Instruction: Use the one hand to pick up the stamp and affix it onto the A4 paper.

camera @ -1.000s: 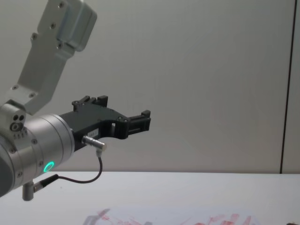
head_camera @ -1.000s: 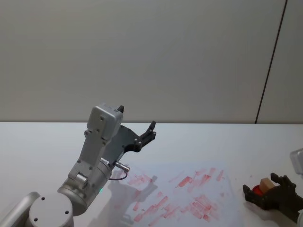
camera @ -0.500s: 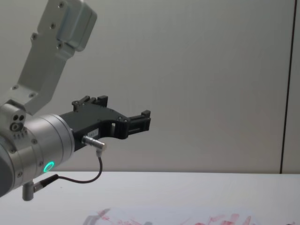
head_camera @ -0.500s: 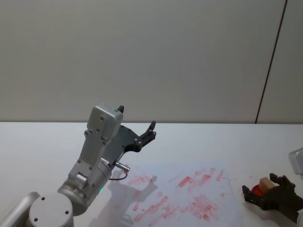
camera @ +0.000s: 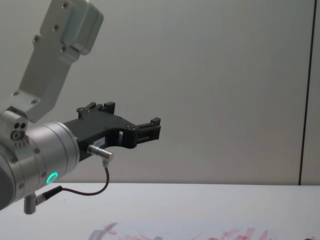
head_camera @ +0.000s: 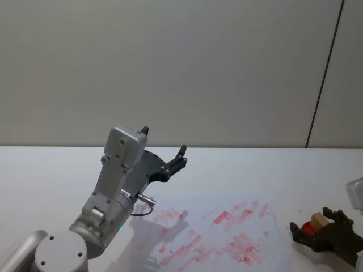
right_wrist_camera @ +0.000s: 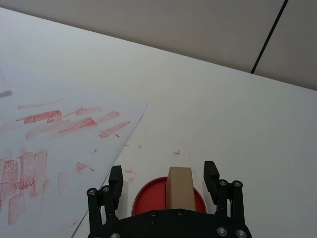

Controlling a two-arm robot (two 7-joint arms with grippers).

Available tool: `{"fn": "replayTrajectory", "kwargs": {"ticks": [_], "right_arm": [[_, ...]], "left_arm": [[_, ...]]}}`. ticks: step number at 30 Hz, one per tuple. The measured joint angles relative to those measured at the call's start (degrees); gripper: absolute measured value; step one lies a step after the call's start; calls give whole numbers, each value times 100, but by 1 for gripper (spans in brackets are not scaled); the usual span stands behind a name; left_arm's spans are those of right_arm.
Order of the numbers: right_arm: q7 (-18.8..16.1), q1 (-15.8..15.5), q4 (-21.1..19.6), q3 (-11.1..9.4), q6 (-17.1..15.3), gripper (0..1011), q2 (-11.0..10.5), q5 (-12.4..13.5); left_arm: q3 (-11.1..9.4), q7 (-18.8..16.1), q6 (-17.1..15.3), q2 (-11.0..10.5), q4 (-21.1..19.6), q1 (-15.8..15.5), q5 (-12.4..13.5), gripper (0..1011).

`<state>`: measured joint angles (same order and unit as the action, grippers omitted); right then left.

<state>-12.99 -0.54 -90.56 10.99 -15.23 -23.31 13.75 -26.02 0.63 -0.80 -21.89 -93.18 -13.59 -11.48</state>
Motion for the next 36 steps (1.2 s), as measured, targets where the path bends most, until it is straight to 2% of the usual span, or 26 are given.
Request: {"fn": "replayTrajectory", "kwargs": {"ticks": [19, 36], "right_arm": [[25, -20, -259, -113, 268, 1001, -71, 157], [-13, -258, -403, -159, 43, 1001, -195, 257]], "left_arm": [[0, 0, 0, 0, 0, 0, 0, 1002], [0, 0, 0, 0, 0, 0, 0, 1002]]}}
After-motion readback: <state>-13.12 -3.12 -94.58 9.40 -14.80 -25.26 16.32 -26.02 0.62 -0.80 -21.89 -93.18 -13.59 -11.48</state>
